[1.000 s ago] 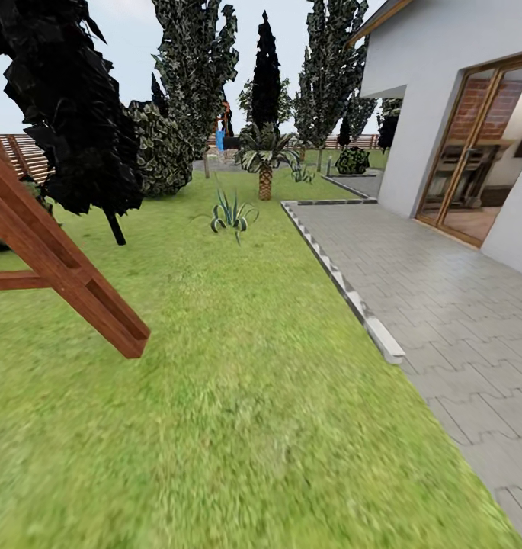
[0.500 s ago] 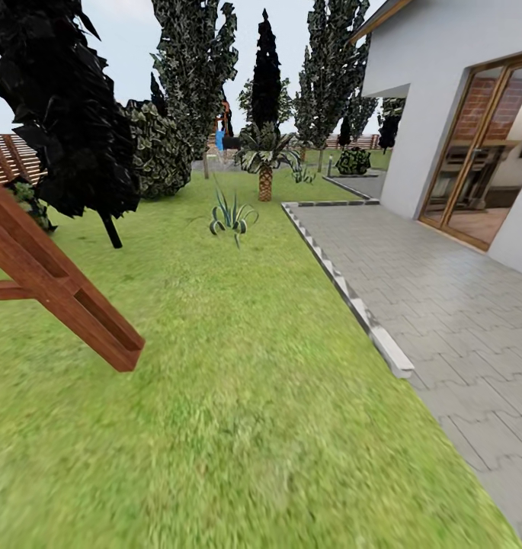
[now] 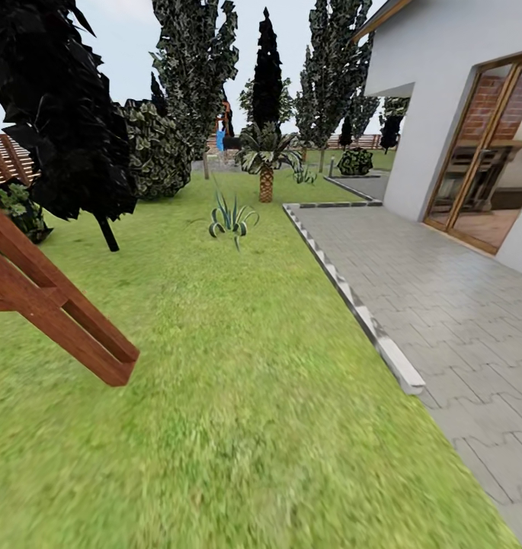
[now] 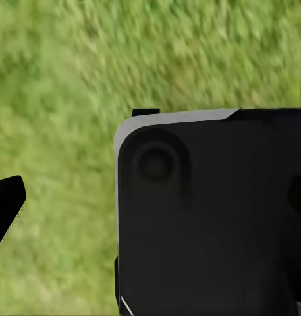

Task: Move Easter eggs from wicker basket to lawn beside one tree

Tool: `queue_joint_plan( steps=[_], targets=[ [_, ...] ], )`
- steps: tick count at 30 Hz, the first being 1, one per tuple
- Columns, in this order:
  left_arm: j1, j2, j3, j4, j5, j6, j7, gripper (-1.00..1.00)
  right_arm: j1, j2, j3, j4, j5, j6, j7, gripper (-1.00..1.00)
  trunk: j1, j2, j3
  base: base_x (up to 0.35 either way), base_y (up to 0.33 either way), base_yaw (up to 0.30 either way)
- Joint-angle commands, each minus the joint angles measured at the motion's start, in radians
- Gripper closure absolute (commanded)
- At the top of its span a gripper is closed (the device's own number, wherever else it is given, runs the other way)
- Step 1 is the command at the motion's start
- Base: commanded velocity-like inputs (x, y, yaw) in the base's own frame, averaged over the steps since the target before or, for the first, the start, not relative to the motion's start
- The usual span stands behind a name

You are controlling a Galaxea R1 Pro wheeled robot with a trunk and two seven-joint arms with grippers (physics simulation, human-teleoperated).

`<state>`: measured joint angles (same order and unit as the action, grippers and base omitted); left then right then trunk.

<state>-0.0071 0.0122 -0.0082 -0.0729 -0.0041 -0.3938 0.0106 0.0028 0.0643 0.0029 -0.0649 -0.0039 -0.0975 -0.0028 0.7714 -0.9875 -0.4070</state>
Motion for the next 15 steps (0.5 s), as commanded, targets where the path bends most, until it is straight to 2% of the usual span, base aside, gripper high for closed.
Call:
queue_joint_plan(
  steps=[1, 8, 15],
  targets=[
    [0.0, 0.0, -0.001, 0.001, -0.001, -0.003, 0.001, -1.0, 0.0, 0.0, 0.0, -0.001, 0.0, -0.002, 0.0, -1.0, 0.001, 0.0, -0.001, 0.321, 0.0, 0.101],
    [-0.001, 0.0, -0.001, 0.001, -0.001, -0.003, 0.001, -1.0, 0.0, 0.0, 0.0, -0.001, -0.001, -0.002, 0.0, -1.0, 0.001, 0.0, -0.001, 0.321, 0.0, 0.192],
    [-0.001, 0.0, -0.001, 0.001, -0.001, -0.003, 0.001, -1.0, 0.0, 0.0, 0.0, -0.001, -0.001, -0.002, -0.001, -1.0, 0.001, 0.0, -0.001, 0.321, 0.0, 0.04]
  ],
)
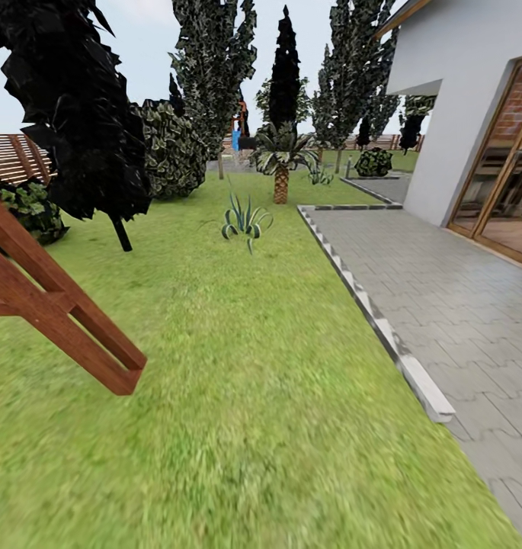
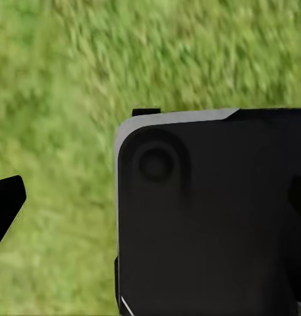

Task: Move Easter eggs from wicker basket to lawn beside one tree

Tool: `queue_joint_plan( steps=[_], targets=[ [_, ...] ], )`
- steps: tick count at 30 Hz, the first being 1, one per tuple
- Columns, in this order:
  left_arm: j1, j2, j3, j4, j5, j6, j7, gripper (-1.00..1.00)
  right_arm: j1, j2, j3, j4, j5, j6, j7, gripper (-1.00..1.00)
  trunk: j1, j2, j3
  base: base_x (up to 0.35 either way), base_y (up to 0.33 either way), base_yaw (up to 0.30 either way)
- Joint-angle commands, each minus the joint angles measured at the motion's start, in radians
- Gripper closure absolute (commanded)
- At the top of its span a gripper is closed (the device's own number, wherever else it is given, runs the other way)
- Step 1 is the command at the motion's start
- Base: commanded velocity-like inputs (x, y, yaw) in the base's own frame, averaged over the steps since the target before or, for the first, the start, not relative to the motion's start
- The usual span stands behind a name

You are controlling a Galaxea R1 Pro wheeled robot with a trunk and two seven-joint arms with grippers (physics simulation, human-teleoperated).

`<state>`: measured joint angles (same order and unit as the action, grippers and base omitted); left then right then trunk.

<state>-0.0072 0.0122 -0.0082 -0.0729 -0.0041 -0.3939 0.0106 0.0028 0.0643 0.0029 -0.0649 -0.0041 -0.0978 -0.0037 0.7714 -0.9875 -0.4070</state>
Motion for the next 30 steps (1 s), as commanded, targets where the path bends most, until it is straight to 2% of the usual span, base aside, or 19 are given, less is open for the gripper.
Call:
queue_joint_plan(
  steps=[1, 20, 30],
  targets=[
    [-0.001, 0.0, -0.001, 0.001, -0.001, -0.003, 0.001, -1.0, 0.0, 0.0, 0.0, -0.001, 0.0, -0.002, -0.001, -1.0, 0.001, 0.0, -0.001, 0.321, 0.0, 0.008],
    [-0.001, 0.0, -0.001, 0.001, -0.001, -0.009, 0.001, -1.0, 0.0, 0.0, 0.0, 0.0, 0.0, -0.001, 0.0, -1.0, 0.001, 0.0, -0.001, 0.321, 0.0, 0.004],
    [-0.001, 0.0, -0.001, 0.001, -0.001, -0.01, 0.001, -1.0, 0.0, 0.0, 0.0, 0.0, 0.0, 0.0, 0.0, -1.0, 0.001, 0.0, -0.001, 0.321, 0.0, 0.161]
  ],
)
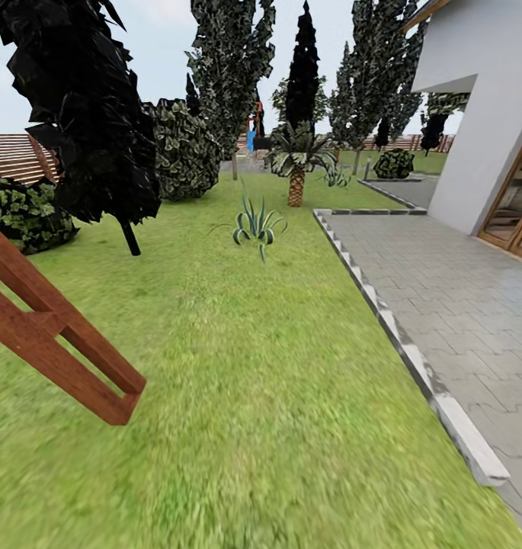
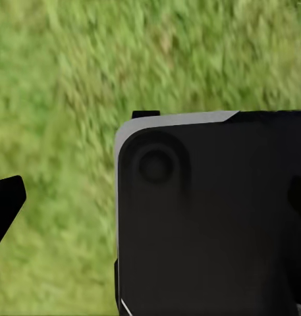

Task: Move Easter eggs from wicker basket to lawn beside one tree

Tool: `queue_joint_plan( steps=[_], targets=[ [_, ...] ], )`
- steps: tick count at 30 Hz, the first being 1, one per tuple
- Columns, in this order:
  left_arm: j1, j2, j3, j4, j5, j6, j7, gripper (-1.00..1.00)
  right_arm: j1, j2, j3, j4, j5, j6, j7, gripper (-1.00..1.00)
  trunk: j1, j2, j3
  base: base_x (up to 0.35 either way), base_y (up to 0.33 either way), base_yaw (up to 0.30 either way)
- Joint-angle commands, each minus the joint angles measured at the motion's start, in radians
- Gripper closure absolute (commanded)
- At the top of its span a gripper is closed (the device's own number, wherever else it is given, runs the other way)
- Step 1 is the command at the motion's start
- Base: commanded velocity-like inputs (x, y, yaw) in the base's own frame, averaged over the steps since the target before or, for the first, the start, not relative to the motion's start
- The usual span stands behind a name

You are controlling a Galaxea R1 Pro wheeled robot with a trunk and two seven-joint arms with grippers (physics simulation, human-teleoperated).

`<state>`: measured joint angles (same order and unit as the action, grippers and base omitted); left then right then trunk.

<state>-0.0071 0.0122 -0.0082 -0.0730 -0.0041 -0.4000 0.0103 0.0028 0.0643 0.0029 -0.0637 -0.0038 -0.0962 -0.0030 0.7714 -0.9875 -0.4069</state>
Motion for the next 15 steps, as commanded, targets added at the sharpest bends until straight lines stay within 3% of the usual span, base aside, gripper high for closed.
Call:
queue_joint_plan(
  steps=[1, 15],
  targets=[
    [-0.001, 0.0, -0.001, 0.001, -0.001, -0.003, 0.001, -1.0, 0.0, 0.0, 0.0, -0.001, -0.001, -0.002, -0.001, -1.0, 0.001, 0.0, -0.001, 0.321, 0.0, 0.087],
    [-0.001, 0.0, -0.001, 0.001, -0.001, -0.003, 0.001, -1.0, 0.0, 0.0, 0.0, -0.002, -0.001, -0.002, -0.002, -1.0, 0.001, 0.0, -0.001, 0.321, 0.0, 0.016]
  ],
)
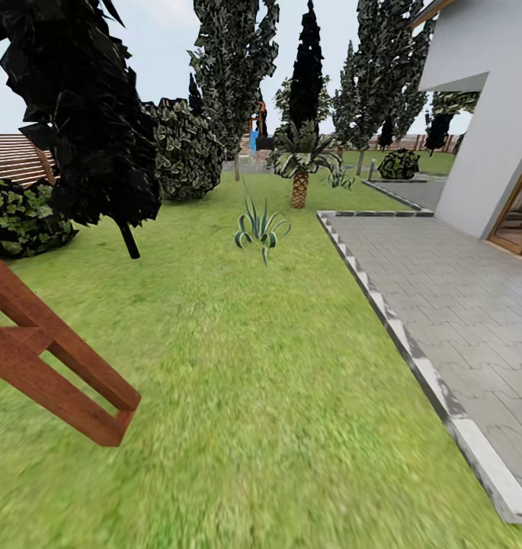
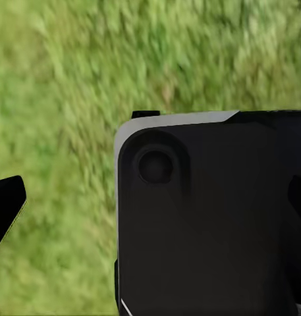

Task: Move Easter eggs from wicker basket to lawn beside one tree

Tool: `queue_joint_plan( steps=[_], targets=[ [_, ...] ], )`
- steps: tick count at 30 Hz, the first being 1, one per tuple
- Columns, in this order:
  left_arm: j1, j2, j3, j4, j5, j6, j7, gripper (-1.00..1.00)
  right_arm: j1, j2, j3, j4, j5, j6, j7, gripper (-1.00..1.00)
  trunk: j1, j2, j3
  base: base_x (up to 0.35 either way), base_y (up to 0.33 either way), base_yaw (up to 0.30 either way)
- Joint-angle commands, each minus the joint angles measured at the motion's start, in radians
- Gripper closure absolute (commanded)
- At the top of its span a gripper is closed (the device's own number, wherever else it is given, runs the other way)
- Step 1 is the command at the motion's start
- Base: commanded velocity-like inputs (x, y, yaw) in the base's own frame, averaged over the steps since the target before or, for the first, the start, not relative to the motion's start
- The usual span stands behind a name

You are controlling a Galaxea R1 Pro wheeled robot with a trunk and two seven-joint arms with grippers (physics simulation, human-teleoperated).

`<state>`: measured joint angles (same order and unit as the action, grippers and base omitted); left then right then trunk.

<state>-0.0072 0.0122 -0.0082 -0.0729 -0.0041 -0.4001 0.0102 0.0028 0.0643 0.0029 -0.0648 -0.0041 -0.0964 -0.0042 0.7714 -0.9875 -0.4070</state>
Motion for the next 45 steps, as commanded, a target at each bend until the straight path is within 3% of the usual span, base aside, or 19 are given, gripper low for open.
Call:
queue_joint_plan(
  steps=[1, 45],
  targets=[
    [-0.001, 0.0, -0.001, 0.001, -0.001, -0.003, 0.001, -1.0, 0.0, 0.0, 0.0, -0.001, 0.0, -0.002, 0.0, -1.0, 0.001, 0.0, -0.001, 0.321, 0.0, 0.001],
    [-0.001, 0.0, -0.001, 0.001, -0.001, -0.003, 0.002, -1.0, 0.0, 0.0, 0.0, -0.001, 0.0, -0.003, 0.0, -1.0, 0.001, 0.0, -0.001, 0.321, 0.0, 0.028]
  ],
)
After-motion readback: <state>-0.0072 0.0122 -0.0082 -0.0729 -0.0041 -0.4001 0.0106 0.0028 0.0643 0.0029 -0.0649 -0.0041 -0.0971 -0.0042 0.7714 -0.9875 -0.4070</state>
